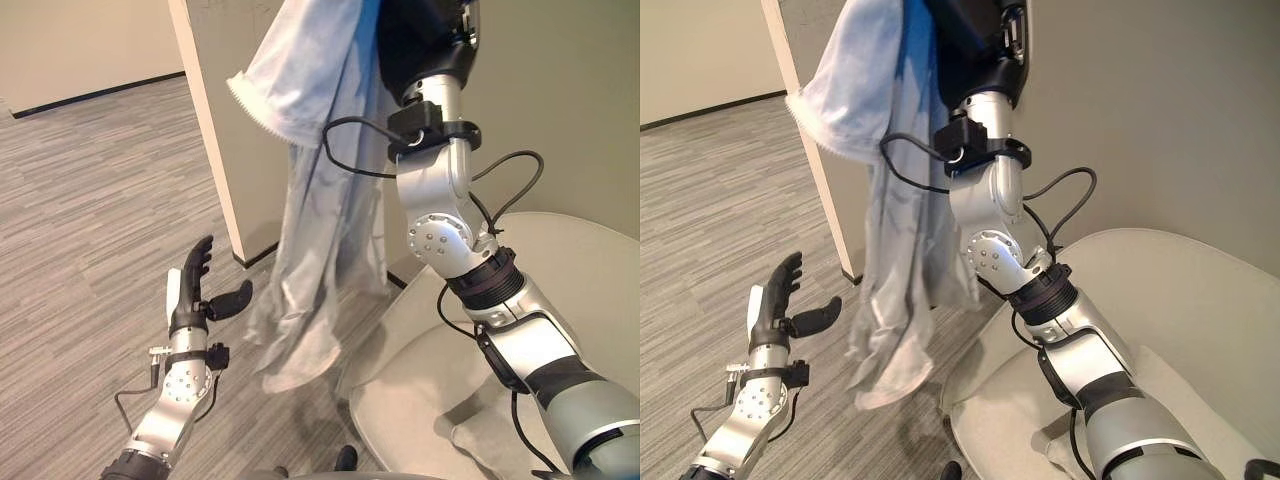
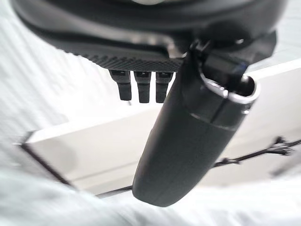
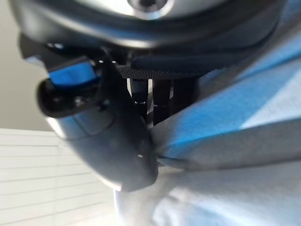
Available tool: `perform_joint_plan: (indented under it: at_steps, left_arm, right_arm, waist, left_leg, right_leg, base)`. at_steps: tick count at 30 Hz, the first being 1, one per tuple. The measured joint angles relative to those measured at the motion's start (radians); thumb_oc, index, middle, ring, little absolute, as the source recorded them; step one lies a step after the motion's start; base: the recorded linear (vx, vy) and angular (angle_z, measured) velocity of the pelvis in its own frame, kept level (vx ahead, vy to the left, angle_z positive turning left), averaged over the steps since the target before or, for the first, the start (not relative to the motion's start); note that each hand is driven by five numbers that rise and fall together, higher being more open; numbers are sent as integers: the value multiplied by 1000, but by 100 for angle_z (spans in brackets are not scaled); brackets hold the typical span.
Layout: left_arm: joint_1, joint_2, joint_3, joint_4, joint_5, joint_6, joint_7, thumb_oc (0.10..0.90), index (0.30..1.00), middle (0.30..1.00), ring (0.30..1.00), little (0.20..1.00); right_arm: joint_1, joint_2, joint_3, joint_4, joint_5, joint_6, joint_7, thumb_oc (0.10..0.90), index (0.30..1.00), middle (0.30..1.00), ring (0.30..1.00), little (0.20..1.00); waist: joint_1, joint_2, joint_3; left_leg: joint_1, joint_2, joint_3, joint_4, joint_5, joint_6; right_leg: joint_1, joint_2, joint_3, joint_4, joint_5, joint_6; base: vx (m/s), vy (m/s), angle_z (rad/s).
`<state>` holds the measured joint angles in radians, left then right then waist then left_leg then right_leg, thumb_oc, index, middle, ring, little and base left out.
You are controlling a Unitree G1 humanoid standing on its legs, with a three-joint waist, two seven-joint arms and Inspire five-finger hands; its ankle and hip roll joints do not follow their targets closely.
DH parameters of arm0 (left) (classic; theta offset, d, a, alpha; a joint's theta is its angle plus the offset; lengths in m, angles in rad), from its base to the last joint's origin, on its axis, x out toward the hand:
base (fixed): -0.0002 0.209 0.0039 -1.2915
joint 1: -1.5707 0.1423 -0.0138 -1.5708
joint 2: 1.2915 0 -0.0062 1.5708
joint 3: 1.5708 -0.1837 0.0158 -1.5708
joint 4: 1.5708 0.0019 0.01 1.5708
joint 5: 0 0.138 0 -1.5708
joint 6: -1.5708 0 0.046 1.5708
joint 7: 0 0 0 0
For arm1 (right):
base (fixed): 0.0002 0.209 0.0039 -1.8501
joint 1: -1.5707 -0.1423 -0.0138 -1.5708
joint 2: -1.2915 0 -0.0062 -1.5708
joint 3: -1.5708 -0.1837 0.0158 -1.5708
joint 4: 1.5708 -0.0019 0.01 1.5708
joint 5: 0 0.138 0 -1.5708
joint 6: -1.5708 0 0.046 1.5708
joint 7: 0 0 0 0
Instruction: Hang the clothes on the sofa on the clothes rack.
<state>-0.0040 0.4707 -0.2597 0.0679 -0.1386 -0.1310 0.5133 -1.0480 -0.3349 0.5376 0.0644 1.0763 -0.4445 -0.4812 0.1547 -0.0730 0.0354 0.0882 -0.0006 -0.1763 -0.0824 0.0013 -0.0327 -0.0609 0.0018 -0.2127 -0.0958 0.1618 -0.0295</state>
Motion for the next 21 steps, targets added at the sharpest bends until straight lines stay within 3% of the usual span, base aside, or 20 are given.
perform_joint_plan:
  at_steps: [3,8,12,14,16,17,21]
  left_arm:
    - [-74,-5,-66,-2,-13,-3,-31,800,900,900,900,900]
    - [-148,-91,-201,39,-163,-24,-128,800,900,900,900,900]
    - [-257,-196,-327,231,-265,-27,-186,800,900,900,900,900]
    - [-336,-245,-342,343,-320,-18,-179,800,900,900,900,900]
    - [-387,-265,-332,387,-374,-17,-172,595,592,592,592,592]
    - [-416,-277,-316,391,-407,-18,-165,400,300,300,300,300]
    - [-457,-300,-282,373,-482,-30,-159,400,300,300,300,300]
  right_arm:
    - [0,23,44,-4,11,3,38,400,300,300,300,300]
    - [0,50,74,-2,74,10,82,400,300,300,300,300]
    - [-6,76,85,-1,129,11,88,400,300,300,300,300]
    - [-18,95,83,-5,157,6,88,400,300,300,300,300]
    - [-19,103,80,-11,157,-11,88,400,300,300,300,300]
    - [-18,103,78,-19,157,-30,88,400,300,300,300,300]
    - [-8,98,43,-58,156,-72,88,400,300,300,300,300]
  waist:
    - [-9,-4,3]
    - [-20,-15,4]
    - [-48,-30,2]
    - [-91,-39,0]
    - [-113,-41,1]
    - [-131,-40,1]
    - [-147,-39,0]
  left_leg:
    - [-1,0,-2,0,0,0]
    - [0,-1,-4,-1,0,-1]
    - [2,-1,1,0,0,-2]
    - [2,-1,12,-1,-1,-2]
    - [0,-1,17,-1,-1,-2]
    - [-1,-1,20,-1,-1,-3]
    - [4,2,37,-2,-4,-4]
  right_leg:
    - [0,0,-2,0,0,0]
    - [1,-1,-4,0,0,0]
    - [-1,-1,0,0,0,0]
    - [-6,0,11,0,0,0]
    - [-9,1,15,0,0,0]
    - [-10,2,19,0,0,0]
    - [-13,8,38,0,2,-3]
  base:
    - [0,0,0]
    - [0,0,0]
    - [-1,-2,-2]
    - [-4,-2,-12]
    - [-6,-1,-10]
    - [-6,-2,-10]
    - [-1,-1,-16]
